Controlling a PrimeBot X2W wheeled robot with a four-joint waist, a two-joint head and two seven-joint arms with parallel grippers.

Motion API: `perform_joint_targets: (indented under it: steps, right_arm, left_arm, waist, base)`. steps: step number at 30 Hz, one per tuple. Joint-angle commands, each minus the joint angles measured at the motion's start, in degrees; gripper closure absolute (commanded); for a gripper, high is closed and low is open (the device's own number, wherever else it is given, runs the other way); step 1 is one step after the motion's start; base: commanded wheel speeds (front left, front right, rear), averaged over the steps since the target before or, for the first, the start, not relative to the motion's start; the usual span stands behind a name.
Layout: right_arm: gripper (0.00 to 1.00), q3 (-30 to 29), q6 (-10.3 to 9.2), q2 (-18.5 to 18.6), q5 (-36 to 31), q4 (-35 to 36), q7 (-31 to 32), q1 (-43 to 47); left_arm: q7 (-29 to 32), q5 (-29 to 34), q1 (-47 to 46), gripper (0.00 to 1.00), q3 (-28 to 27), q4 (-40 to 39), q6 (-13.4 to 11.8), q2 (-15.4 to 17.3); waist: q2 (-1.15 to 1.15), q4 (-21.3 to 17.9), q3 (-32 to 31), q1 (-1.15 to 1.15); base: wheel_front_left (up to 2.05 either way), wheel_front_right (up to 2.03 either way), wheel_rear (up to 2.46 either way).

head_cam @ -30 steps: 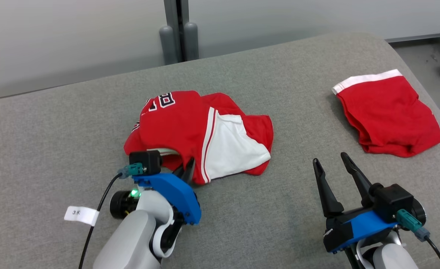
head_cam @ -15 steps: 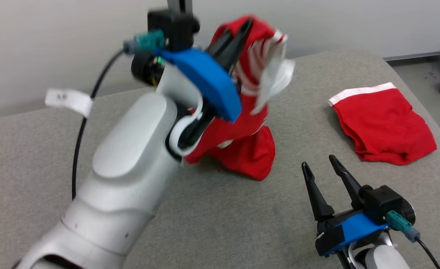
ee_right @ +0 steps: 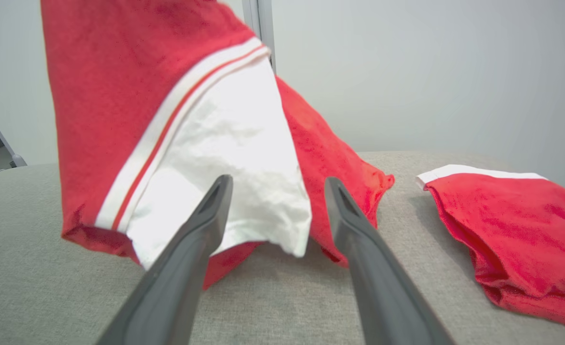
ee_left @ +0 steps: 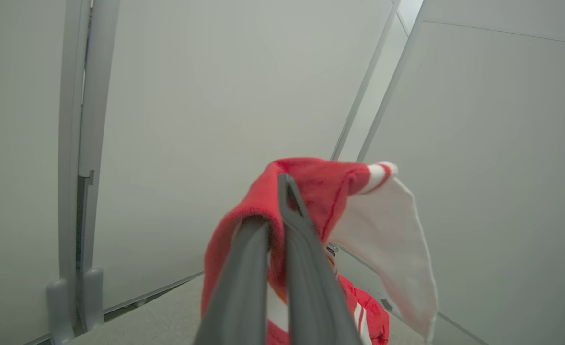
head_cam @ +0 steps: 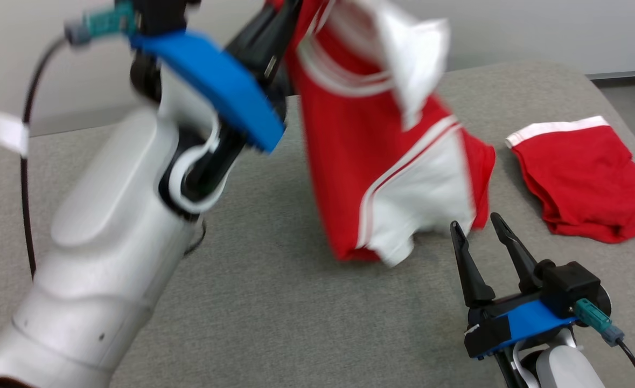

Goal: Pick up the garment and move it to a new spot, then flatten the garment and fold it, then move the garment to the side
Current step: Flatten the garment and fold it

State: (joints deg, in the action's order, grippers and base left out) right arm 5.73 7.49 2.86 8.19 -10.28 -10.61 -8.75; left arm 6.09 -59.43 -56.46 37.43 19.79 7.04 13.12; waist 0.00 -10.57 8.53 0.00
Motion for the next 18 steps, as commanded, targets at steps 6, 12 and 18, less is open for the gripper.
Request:
perform_joint_targets:
  steps: [6, 12, 18]
  right_arm:
    - [0.00, 0.32, 0.01, 0.06, -1.02, 1.17, 0.69, -2.18]
    - [0.00, 1.26, 0.01, 0.06, -1.45, 1.65, 1.42, -3.56]
    - [0.00, 1.60, 0.01, 0.06, -1.40, 1.57, 1.55, -3.60]
  left_arm:
    - [-4.24, -0.03, 15.13, 1.00, -1.02, 6.61, -4.90, 5.75]
    - [-11.27, 3.55, 18.31, 0.09, -1.72, 15.92, -9.03, 7.69]
    - [-14.58, 6.62, 17.36, 0.00, -0.09, 20.77, -9.35, 7.39]
  waist:
    - [0.00, 3.76, 1.95, 0.00]
    - [0.00, 4.57, 3.13, 0.00]
    - [0.00, 4.51, 2.89, 0.00]
  base:
    - [0.00, 0.00, 0.00]
    - [0.00, 0.00, 0.00]
    - [0.00, 0.00, 0.00]
